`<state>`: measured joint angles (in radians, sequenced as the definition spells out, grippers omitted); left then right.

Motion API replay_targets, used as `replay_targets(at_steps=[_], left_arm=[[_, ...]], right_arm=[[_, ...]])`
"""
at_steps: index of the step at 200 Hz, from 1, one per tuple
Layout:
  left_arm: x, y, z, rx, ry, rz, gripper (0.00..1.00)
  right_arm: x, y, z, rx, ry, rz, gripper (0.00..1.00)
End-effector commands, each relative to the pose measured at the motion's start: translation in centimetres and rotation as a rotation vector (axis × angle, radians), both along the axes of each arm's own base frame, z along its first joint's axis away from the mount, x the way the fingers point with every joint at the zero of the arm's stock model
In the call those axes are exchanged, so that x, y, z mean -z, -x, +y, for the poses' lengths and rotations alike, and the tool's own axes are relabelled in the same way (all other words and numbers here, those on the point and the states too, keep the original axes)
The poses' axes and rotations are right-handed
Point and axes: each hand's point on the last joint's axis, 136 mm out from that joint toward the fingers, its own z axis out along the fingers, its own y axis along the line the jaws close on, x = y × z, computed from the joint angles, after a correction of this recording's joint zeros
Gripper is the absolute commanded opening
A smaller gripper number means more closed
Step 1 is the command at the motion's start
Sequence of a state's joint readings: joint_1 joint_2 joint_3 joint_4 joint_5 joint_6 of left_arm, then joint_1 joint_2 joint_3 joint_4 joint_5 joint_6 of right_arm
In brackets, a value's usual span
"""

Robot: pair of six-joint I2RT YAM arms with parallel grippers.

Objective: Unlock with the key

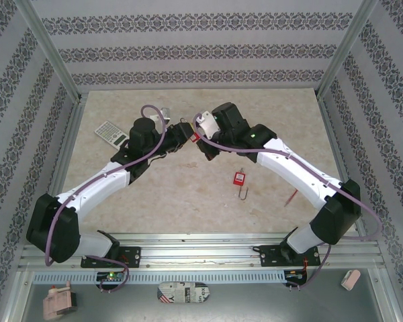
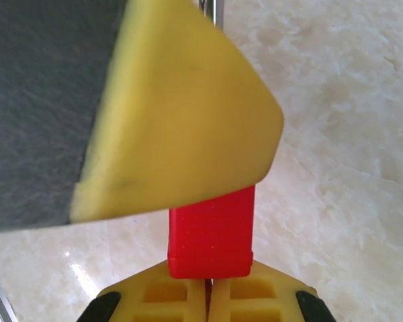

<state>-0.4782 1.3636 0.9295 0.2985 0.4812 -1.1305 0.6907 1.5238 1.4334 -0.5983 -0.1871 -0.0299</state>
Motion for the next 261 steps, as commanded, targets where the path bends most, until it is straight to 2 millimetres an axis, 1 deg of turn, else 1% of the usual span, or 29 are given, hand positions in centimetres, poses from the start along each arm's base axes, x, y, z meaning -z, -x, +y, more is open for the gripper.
replay_targets(at_steps=[1, 7, 18, 22, 32, 39, 53, 67, 80, 99, 118, 138, 163, 195, 229, 261], left_arm=[[0.1, -0.1, -0.7, 0.003, 0.021, 0.004, 0.20], [0.2, -0.1, -0.6, 0.001, 0.023, 0.003, 0.15], [0.4, 0.0, -0.5, -0.005, 0.024, 0.005, 0.08], [0.3, 0.1, -0.4, -0.008, 0.024, 0.004, 0.05], [0.2, 0.1, -0.2, -0.015, 0.023, -0.001, 0.00], [0.1, 0.1, 0.0, -0.024, 0.025, -0.005, 0.00], [-0.3, -0.1, 0.3, -0.037, 0.041, -0.019, 0.00], [-0.7, -0.3, 0.3, -0.045, 0.062, -0.036, 0.00], [-1.6, -0.5, 0.2, -0.047, 0.096, -0.072, 0.00], [-2.5, -0.7, 0.2, -0.051, 0.144, -0.109, 0.00], [-3.9, -0.8, 0.2, -0.050, 0.171, -0.154, 0.00], [-5.0, -0.8, 0.3, -0.055, 0.195, -0.174, 0.00], [-4.9, -0.8, 0.2, -0.051, 0.217, -0.150, 0.00], [-4.7, -0.8, 0.2, -0.057, 0.252, -0.130, 0.00], [-4.8, -0.6, -0.4, -0.039, 0.269, -0.106, 0.00], [-4.3, -0.5, -0.8, -0.031, 0.267, -0.081, 0.00]], right_arm=[[-2.9, 0.3, 1.8, -0.055, -0.076, -0.045, 0.00], [-2.9, 0.3, 1.7, -0.054, -0.077, -0.042, 0.00], [-2.8, 0.4, 1.7, -0.054, -0.078, -0.033, 0.07], [-2.7, 0.4, 1.6, -0.054, -0.079, -0.031, 0.11], [-2.7, 0.5, 1.3, -0.047, -0.085, -0.026, 0.26], [-2.7, 0.6, 1.0, -0.042, -0.098, -0.020, 0.32], [-2.8, 0.8, 0.3, -0.026, -0.146, -0.003, 0.40], [-3.1, 1.0, -0.4, -0.006, -0.198, 0.015, 0.45], [-3.4, 1.0, -1.1, 0.013, -0.255, 0.032, 0.49], [-3.8, 0.7, -2.0, 0.053, -0.349, 0.057, 0.50], [-4.1, 0.4, -2.8, 0.074, -0.442, 0.079, 0.50], [-3.9, 0.6, -2.8, 0.067, -0.509, 0.104, 0.47], [-4.2, 0.7, -2.3, 0.035, -0.543, 0.101, 0.43], [-3.9, 0.6, -2.2, 0.027, -0.559, 0.093, 0.38], [-3.7, 0.2, -2.2, 0.033, -0.552, 0.077, 0.31], [-3.6, -0.2, -2.0, 0.026, -0.547, 0.072, 0.22]])
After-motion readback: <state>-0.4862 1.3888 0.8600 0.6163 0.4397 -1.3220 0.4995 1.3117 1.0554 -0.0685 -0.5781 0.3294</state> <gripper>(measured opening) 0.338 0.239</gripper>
